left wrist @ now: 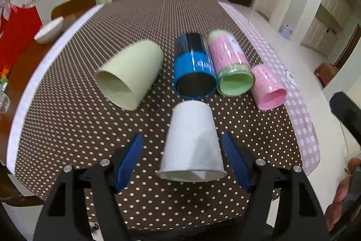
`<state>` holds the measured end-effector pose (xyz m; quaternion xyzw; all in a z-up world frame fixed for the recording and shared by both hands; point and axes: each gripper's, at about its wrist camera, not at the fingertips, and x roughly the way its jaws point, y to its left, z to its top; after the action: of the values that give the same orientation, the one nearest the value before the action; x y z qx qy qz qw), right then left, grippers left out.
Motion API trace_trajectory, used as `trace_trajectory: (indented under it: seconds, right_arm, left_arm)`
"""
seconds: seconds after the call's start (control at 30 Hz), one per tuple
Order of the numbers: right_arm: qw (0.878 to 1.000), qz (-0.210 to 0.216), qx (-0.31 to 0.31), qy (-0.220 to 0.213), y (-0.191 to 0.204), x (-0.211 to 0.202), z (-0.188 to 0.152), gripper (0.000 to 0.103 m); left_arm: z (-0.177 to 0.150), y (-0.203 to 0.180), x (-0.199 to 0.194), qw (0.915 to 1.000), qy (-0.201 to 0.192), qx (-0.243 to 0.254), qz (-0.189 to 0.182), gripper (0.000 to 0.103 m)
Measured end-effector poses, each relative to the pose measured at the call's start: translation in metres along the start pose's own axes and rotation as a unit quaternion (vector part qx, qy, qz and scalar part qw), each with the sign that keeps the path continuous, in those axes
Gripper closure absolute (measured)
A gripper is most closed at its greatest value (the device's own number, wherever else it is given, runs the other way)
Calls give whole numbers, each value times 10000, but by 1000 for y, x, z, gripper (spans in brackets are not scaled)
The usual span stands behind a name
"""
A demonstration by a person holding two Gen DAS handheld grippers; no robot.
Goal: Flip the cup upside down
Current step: 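Lift the white cup with the left gripper and lower it onto the table, then open the left gripper and pull it back from the white cup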
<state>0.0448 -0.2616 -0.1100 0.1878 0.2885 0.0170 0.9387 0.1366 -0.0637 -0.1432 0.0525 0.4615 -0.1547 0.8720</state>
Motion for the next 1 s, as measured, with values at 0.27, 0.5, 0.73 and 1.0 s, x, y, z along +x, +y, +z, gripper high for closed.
trace_trajectory:
  seconds: [0.27, 0.5, 0.73, 1.0]
  right_arm:
    - [9999, 26, -93, -43, 10, -5, 1, 6]
    - [9998, 66, -179, -77, 19, -9, 2, 6]
    - [9995, 94, -267, -100, 27, -13, 2, 6]
    - [9989, 126, -422, -150, 40, -18, 3, 6]
  left_arm:
    - [-6, 3, -47, 9972, -639, 27, 386, 31]
    - [-2, 7, -77, 9933, -1021, -23, 544, 31]
    - [-3, 13, -95, 9898, -1272, -84, 630, 31]
    - [-11, 24, -115, 9859, -1521, -224, 667, 31]
